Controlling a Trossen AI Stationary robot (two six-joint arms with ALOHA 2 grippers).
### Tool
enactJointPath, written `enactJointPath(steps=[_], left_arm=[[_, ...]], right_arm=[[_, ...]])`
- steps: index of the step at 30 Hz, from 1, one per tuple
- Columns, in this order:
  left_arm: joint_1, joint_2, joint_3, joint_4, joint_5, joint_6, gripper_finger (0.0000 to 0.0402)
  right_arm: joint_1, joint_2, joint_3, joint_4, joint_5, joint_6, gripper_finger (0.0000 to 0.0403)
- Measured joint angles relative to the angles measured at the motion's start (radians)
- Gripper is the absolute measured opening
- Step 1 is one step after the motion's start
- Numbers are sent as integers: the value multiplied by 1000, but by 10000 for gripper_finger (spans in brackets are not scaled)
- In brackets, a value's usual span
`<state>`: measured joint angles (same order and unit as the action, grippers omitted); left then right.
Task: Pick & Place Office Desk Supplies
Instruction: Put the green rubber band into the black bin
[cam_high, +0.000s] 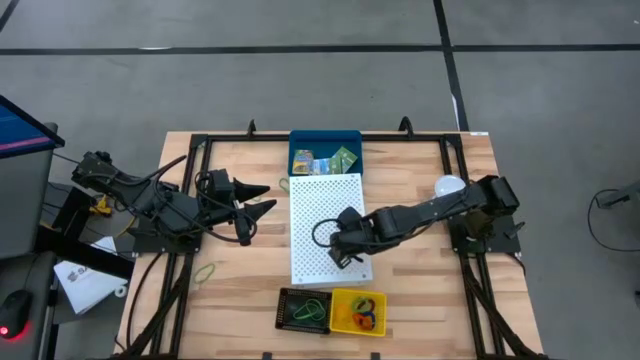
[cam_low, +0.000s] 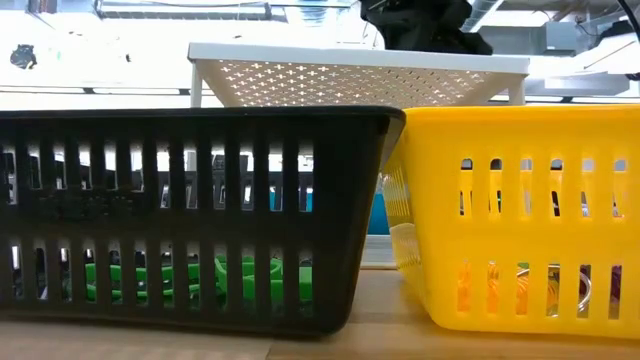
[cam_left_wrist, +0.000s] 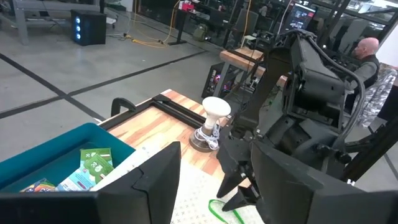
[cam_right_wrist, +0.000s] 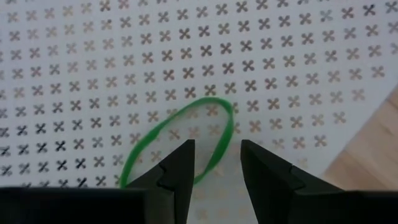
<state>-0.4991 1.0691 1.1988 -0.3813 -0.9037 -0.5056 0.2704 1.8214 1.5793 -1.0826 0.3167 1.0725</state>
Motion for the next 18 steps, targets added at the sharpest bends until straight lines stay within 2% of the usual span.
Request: enactJointPath(steps=[7, 16, 18], left_arm=[[0, 0, 0, 0, 1, 0, 195], [0, 0, 0, 0, 1, 0, 195], [0, 0, 0, 0, 1, 0, 195]], right_arm=[[2, -4, -27, 7, 22, 0, 104], [10, -6, -69, 75, 18, 2, 13], [11, -5, -69, 87, 20, 0, 7]])
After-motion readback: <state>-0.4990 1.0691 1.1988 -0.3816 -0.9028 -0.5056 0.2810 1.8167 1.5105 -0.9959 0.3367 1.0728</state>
